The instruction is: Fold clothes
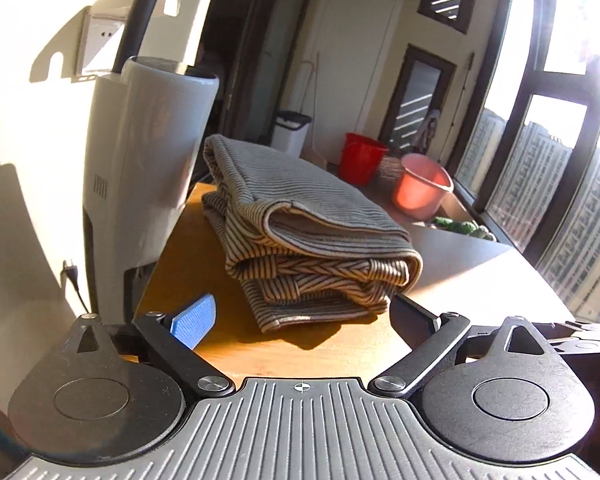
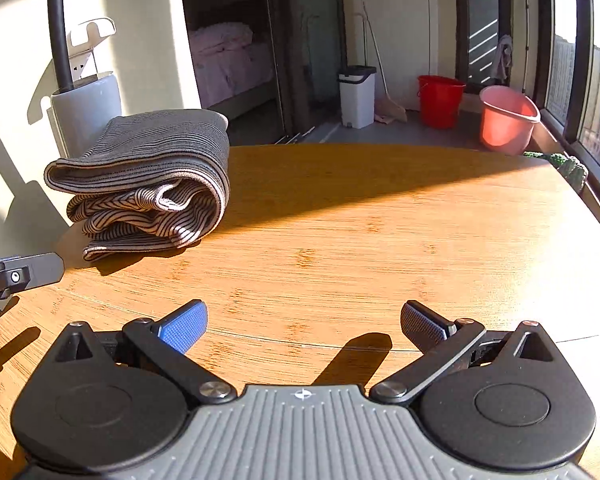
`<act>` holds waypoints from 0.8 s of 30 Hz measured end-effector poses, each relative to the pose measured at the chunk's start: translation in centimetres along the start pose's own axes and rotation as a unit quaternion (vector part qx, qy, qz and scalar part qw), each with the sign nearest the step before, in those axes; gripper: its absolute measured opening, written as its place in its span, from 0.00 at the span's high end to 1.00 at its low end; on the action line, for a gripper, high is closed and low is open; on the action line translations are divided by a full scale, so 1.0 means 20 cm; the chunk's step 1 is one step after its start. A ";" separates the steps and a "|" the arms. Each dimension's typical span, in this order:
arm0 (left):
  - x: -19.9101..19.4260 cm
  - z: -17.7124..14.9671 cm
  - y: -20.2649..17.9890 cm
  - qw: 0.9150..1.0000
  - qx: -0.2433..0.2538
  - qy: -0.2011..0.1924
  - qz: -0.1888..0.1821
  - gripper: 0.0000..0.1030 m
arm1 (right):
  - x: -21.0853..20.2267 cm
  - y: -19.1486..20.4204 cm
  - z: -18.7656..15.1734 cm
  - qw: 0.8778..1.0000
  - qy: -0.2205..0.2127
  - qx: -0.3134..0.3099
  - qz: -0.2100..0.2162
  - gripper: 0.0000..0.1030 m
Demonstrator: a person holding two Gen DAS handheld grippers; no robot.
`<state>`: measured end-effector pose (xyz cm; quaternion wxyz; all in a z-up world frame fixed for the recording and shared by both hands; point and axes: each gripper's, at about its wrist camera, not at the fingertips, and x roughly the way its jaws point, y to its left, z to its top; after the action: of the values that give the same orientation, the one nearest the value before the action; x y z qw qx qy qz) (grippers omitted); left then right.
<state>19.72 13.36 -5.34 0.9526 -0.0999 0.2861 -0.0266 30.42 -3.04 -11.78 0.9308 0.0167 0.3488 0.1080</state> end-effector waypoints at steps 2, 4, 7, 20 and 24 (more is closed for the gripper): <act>-0.02 -0.10 -0.06 0.999 0.005 0.030 0.024 0.00 | -0.01 0.00 -0.03 1.000 0.002 -0.010 0.001 0.00; -0.03 -0.18 -0.10 0.998 0.004 0.042 0.049 0.00 | -0.02 -0.01 -0.05 1.000 0.000 -0.014 -0.001 0.00; -0.04 -0.21 -0.12 0.994 -0.002 0.045 0.098 0.00 | 0.01 0.00 -0.04 0.999 0.000 -0.034 -0.005 0.00; 0.00 -0.20 -0.14 0.986 0.010 0.057 0.156 0.00 | -0.01 -0.01 -0.08 0.999 -0.008 -0.050 -0.018 0.00; 0.01 -0.19 -0.14 0.986 0.010 0.057 0.157 0.00 | -0.01 -0.02 -0.08 0.998 -0.008 -0.054 -0.012 0.00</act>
<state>17.80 9.95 -8.01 0.9281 -0.0427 0.3516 0.1144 29.30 -3.54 -12.91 0.9343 -0.0366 0.3352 0.1153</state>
